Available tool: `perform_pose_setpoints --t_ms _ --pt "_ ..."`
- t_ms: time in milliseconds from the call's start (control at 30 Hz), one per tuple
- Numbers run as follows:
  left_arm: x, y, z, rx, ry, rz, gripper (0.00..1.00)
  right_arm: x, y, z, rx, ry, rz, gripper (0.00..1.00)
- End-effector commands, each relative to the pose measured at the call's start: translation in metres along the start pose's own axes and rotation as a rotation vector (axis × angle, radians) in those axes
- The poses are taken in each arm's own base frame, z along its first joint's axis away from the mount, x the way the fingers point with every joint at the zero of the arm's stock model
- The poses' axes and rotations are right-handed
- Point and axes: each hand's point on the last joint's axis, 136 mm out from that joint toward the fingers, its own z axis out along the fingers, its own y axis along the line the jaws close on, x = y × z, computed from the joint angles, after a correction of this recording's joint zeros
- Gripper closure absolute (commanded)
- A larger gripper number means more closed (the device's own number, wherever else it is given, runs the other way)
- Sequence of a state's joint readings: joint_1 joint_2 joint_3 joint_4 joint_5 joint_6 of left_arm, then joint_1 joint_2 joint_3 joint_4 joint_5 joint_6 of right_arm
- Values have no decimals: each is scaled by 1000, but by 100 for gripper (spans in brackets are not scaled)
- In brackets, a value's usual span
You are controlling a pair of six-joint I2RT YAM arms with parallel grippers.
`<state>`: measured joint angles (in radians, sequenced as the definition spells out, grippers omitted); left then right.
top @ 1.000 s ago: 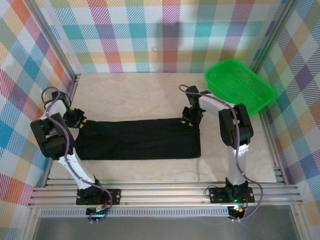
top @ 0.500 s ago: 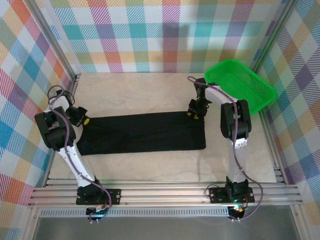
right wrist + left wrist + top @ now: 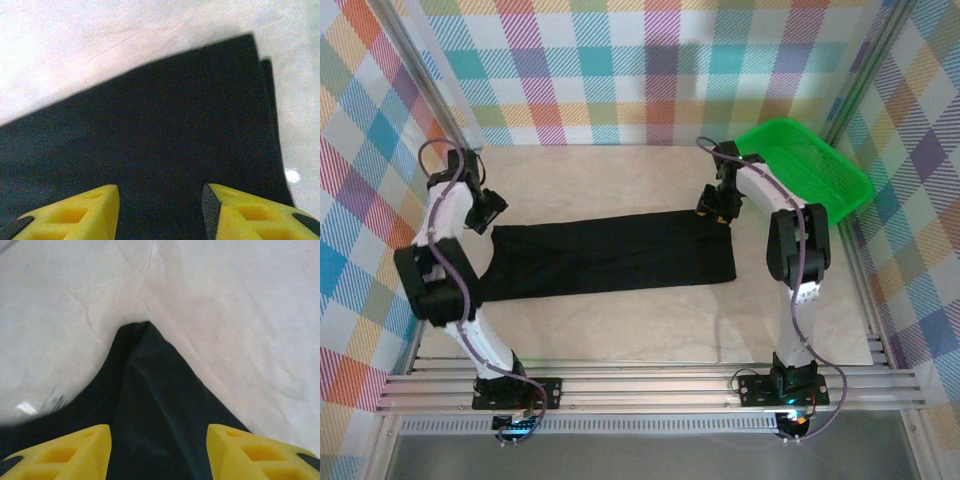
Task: Fold and stack the t-shirts
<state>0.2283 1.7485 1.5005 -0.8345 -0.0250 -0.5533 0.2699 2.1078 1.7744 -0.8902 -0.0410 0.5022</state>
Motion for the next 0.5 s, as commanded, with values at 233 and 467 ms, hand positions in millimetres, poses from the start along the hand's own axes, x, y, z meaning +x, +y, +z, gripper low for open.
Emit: perform_pose_setpoints --t_ms 233,467 --pt "134 54 5 9 292 -179 64 63 40 -21 -131 12 -98 52" --pt "160 69 -24 -32 327 -222 83 86 45 -5 -158 85 -107 58"
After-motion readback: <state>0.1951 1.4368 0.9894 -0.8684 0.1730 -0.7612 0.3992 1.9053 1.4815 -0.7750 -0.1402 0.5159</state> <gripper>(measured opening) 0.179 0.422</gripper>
